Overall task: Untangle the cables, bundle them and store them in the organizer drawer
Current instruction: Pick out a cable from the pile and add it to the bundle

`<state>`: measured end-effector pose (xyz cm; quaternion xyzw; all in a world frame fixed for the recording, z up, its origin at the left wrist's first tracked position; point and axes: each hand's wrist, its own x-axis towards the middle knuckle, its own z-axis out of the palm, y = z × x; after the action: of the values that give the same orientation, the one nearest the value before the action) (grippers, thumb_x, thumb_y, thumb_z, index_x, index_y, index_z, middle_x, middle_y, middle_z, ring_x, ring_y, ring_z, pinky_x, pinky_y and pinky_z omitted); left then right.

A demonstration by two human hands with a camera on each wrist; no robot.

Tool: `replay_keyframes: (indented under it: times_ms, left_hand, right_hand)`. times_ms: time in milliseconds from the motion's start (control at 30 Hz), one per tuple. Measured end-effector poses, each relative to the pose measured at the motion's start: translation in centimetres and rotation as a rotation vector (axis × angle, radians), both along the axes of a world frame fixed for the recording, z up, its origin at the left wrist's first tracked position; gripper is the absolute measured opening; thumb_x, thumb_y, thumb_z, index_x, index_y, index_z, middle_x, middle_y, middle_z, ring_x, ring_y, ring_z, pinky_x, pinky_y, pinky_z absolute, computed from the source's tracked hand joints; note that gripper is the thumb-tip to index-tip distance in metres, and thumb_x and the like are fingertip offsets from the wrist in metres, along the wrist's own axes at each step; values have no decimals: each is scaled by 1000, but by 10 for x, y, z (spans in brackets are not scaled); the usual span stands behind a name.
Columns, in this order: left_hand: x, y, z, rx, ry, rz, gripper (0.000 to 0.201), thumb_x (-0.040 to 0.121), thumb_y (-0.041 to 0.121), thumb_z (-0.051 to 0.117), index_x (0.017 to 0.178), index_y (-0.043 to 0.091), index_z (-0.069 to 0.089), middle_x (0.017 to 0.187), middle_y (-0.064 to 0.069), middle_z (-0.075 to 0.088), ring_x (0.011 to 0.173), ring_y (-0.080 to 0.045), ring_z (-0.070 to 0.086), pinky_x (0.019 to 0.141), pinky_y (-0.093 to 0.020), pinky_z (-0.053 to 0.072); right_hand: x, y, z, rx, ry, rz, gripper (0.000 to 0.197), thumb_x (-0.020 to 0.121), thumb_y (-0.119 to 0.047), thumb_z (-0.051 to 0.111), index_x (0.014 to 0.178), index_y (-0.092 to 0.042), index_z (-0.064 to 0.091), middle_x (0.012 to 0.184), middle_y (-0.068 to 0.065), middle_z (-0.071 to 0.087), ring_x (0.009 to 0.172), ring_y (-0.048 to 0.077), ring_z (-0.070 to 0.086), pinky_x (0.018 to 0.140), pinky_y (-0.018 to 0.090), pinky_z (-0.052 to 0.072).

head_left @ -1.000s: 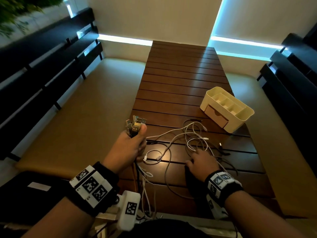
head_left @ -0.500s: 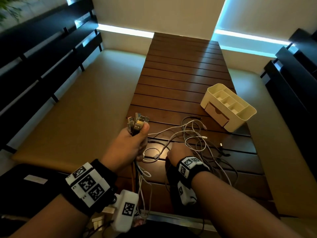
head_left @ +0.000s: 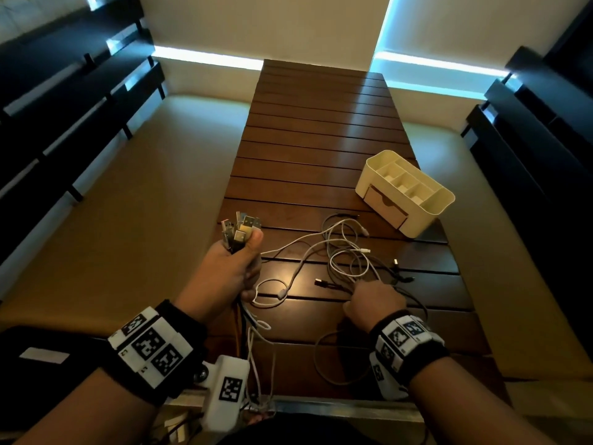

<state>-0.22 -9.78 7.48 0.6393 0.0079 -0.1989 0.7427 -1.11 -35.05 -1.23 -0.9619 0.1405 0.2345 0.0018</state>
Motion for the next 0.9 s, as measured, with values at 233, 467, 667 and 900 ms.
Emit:
replay_keyframes:
  times_ms: [233,467,667,900]
  left_hand:
    - [1,-18,-1,21,11,-35,31,95,38,55,74,21,40,58,3,27,49,-12,21,42,-22,25]
    - [2,-22,-3,12,44,-46,25,98,30,56,79,21,43,58,6,29,47,-8,22,41,-21,25]
    - [-3,-17,-4,-146,98,13,21,99,11,50,83,20,41,59,4,25,47,-8,18,41,-20,19]
    - [-5,-35,2,61,-31,-39,33,99,41,47,94,9,55,58,5,41,46,-7,36,42,-19,34]
  right_hand:
    - [19,12,-26,275,-199,120,38,94,-34,55,128,-18,55,128,4,47,118,27,50,95,38,46]
    - [19,11,-43,268,-270,161,16,94,-26,55,103,-17,64,111,3,52,102,24,54,83,35,48]
    - [5,32,16,821,-507,-157,6,90,-26,69,95,-27,71,93,-11,66,87,5,61,81,26,51]
    - [-13,62,97,1446,-444,-236,4,89,-17,68,90,-20,71,82,-5,73,72,8,68,64,21,53]
